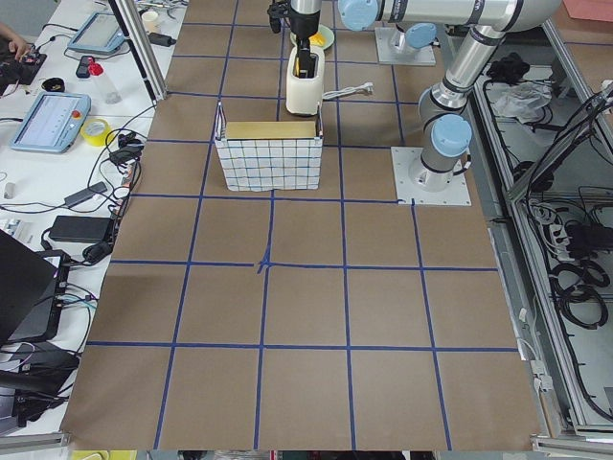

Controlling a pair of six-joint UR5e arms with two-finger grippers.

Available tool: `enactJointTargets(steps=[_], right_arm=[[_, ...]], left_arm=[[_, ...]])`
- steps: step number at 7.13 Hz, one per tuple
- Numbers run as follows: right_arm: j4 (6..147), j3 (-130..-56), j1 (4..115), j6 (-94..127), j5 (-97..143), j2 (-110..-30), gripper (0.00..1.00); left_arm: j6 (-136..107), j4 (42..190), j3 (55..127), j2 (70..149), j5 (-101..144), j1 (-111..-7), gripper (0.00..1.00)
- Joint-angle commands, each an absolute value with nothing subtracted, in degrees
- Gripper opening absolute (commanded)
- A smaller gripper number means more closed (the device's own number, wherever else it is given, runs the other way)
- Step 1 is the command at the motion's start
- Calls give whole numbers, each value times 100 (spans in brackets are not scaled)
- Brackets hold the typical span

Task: Press toaster with right arm
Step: 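Lift the right gripper up and away from the toaster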

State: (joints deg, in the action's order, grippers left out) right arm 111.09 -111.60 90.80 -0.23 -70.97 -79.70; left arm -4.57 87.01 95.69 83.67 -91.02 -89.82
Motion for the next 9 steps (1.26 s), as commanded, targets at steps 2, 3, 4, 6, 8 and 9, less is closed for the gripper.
enactJointTargets(steps=[2,3,4,6,8,9], right_arm=[[10926,-10621,9079,306,-7791,-8225,0],[10368,-10260,9088,351,-7944,-8392,0],[9840,-9726,9088,352,-8128,-8446,0],[8680,-8505,9088,352,-8707,-8446,0],[8594,-8104,9079,238,-9130,-8429,95],[8813,-8104,9062,229,-9158,-8437,100]], left_arm=[[-457,8701,9571,8367,-9097,-8982,100],[-457,8701,9571,8367,-9105,-8982,100],[-457,8701,9571,8367,-9097,-8982,100],[-457,8701,9571,8367,-9097,-8982,100],[-457,8701,9571,8367,-9097,-8982,100],[-457,8701,9571,8367,-9105,-8982,100]])
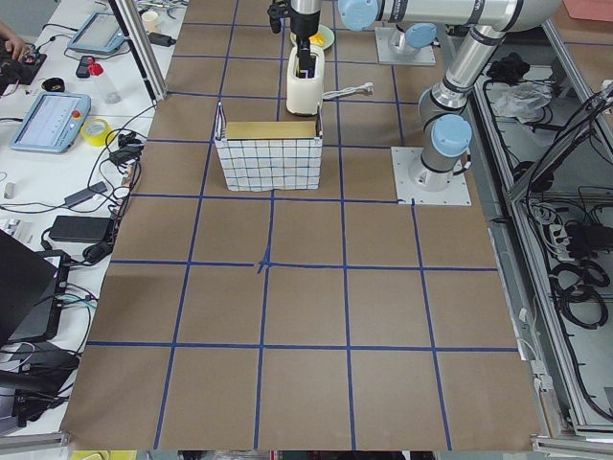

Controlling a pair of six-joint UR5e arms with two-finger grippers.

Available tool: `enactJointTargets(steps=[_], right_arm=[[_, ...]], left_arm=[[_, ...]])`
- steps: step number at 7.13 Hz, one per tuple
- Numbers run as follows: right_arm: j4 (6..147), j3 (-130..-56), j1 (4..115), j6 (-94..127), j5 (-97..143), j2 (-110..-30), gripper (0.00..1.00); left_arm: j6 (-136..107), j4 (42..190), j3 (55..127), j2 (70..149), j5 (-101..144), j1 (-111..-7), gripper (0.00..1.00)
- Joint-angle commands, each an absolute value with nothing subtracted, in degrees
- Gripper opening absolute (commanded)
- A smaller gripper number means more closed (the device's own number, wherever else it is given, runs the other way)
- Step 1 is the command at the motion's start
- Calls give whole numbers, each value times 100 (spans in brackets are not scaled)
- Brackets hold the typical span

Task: Press toaster with right arm
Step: 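Lift the right gripper up and away from the toaster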

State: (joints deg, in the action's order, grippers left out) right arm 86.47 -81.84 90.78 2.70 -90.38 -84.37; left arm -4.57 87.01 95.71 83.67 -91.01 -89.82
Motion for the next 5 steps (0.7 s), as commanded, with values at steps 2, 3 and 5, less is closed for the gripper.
enactJointTargets(steps=[2,3,5], right_arm=[[9147,-8051,9035,246,-9166,-8429,100],[9236,-8138,9079,255,-9141,-8437,100],[9282,-8183,9027,255,-9141,-8341,100]], left_arm=[[-457,8701,9571,8367,-9105,-8982,100],[-457,8701,9571,8367,-9097,-8982,100],[-457,8701,9571,8367,-9097,-8982,100]])
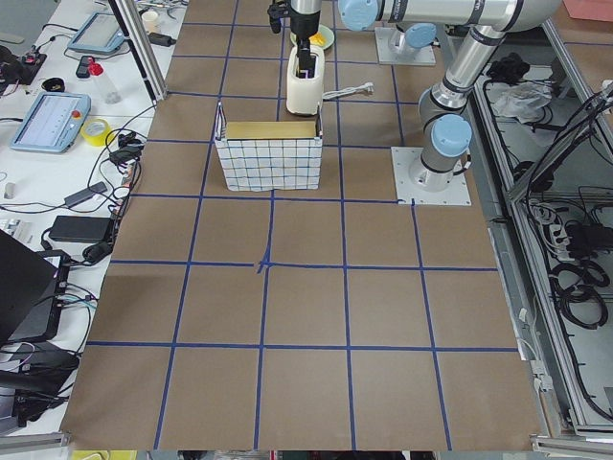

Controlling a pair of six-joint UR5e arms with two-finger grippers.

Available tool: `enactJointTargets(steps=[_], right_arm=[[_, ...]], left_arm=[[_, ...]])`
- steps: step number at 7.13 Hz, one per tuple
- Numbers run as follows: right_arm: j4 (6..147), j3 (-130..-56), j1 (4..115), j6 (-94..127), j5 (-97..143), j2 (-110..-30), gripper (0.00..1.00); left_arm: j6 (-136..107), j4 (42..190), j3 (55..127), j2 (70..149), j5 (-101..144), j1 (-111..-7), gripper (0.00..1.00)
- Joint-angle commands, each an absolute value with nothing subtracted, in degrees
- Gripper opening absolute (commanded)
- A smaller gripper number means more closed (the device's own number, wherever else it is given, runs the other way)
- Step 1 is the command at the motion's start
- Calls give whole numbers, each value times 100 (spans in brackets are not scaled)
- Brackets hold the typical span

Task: Press toaster with right arm

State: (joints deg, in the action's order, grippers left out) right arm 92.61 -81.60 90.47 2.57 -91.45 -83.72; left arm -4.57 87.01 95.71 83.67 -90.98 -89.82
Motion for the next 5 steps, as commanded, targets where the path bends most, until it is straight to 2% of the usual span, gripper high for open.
enactJointTargets(steps=[1,5], right_arm=[[9290,-8200,9035,255,-9158,-8341,100],[9984,-8270,9035,176,-9422,-8437,100]], left_arm=[[-457,8701,9571,8367,-9105,-8982,100],[-457,8701,9571,8367,-9097,-8982,100]])
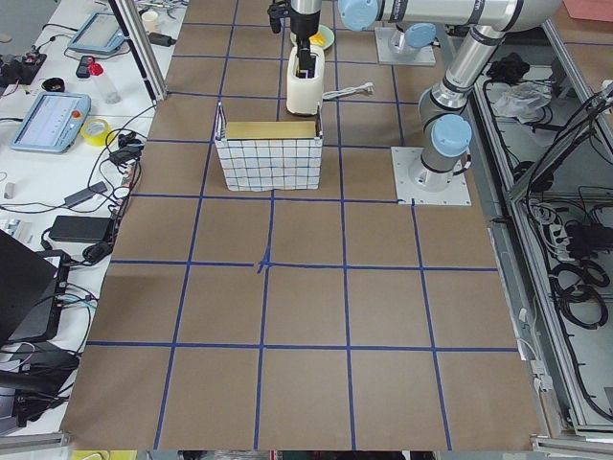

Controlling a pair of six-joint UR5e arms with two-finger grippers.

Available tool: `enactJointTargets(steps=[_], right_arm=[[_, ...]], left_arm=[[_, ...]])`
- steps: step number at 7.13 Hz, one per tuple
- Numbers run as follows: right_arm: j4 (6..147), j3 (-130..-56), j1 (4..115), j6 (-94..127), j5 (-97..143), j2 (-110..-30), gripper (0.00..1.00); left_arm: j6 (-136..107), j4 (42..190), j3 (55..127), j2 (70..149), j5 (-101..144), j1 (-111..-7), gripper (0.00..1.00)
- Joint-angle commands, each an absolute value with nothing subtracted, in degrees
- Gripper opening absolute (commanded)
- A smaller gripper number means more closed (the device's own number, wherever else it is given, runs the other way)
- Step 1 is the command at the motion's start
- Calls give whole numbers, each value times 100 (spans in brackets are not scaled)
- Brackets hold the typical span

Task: Press toaster with right arm

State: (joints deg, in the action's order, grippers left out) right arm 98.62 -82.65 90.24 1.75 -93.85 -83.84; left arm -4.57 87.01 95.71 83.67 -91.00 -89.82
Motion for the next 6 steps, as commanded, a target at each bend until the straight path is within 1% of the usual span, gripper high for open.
enactJointTargets(steps=[1,6], right_arm=[[9958,-8279,9035,176,-9422,-8437,100],[9817,-8323,9026,158,-9413,-8508,100]], left_arm=[[-457,8701,9571,8367,-9097,-8982,100],[-448,8675,9571,8402,-9105,-8974,100]])
